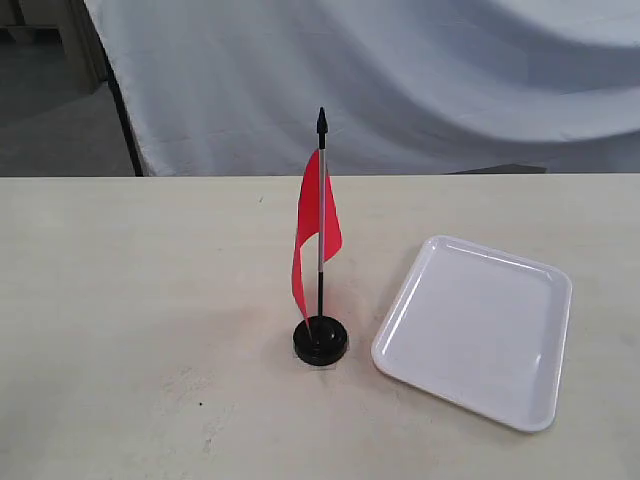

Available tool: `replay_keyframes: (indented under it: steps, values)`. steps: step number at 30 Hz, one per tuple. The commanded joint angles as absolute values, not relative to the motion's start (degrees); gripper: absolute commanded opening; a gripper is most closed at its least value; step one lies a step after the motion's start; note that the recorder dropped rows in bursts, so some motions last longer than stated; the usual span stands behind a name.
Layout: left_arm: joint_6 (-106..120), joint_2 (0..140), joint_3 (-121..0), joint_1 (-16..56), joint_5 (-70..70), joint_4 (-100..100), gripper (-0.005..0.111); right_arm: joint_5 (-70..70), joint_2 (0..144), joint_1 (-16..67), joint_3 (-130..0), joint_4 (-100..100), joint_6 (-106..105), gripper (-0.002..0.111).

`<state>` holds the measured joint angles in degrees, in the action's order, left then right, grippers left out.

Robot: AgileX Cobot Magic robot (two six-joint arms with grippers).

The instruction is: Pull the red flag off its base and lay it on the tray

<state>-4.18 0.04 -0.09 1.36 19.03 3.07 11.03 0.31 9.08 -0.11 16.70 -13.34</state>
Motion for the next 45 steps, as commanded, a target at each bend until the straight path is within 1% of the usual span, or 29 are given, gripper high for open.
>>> replay_keyframes:
  steps: [1, 17, 26, 31, 34, 36, 39, 41, 45]
  values:
    - [-4.40, 0.00, 0.00, 1.21, 18.58, 2.70, 0.001, 10.56, 0.00, 9.26, 0.00, 15.95, -13.37, 0.000]
    - [-4.28, 0.00, 0.00, 1.21, 18.58, 2.70, 0.001, 9.84, 0.00, 9.26, 0.00, 15.95, -13.37, 0.000]
    - [-4.28, 0.00, 0.00, 1.21, 18.58, 2.70, 0.001, -6.48, 0.00, 9.26, 0.00, 17.82, -13.37, 0.000]
    - [-4.28, 0.00, 0.00, 1.21, 18.58, 2.70, 0.001, -9.16, 0.00, 9.26, 0.00, 17.85, -13.26, 0.000]
    - [-4.28, 0.00, 0.00, 1.21, 18.58, 2.70, 0.001, -10.95, 0.00, 9.26, 0.00, 17.85, -11.36, 0.000]
    - [-4.14, 0.00, 0.00, 1.21, 18.58, 2.70, 0.001, -14.92, 0.00, 9.26, 0.00, 17.85, -9.00, 0.000]
    - [-4.25, 0.00, 0.00, 1.21, 18.58, 2.70, 0.001, -20.39, 0.00, 9.26, 0.00, 17.85, 2.57, 0.000]
    - [-4.25, 0.00, 0.00, 1.21, 18.58, 2.70, 0.001, -18.34, 0.00, 9.26, 0.00, 17.58, 9.88, 0.000]
    - [-4.25, 0.00, 0.00, 1.21, 18.58, 2.70, 0.001, -18.08, 0.00, 9.26, 0.00, 14.12, 10.84, 0.000]
